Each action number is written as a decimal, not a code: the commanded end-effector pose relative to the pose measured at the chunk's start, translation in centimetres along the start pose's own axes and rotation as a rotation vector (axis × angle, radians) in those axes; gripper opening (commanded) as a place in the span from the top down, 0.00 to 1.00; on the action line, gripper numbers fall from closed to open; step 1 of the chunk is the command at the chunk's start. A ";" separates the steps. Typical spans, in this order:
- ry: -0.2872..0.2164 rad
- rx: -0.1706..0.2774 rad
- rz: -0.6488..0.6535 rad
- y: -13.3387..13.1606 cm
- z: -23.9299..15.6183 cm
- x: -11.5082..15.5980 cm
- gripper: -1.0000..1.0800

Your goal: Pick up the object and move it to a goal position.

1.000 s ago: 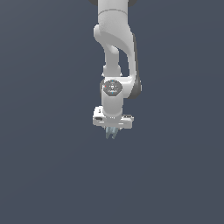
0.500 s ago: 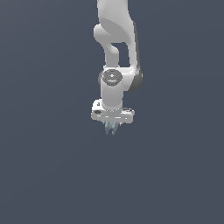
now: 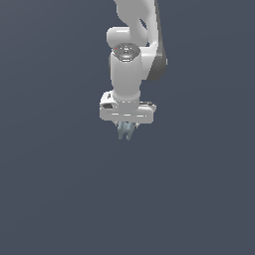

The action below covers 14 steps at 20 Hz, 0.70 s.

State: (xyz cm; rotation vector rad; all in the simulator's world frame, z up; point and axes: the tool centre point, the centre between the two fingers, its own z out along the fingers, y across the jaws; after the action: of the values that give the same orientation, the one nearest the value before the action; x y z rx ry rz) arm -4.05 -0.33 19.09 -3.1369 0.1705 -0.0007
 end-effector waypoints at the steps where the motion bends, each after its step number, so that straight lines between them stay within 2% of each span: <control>1: 0.000 0.000 0.000 0.2 -2.6 -0.5 1.00; 8: 0.000 0.000 0.000 0.5 -8.3 -1.2 1.00; 14: 0.000 0.000 0.000 0.6 -11.1 -1.5 1.00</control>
State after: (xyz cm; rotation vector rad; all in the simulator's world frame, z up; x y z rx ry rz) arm -5.56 -0.77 29.61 -3.1368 0.1706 -0.0026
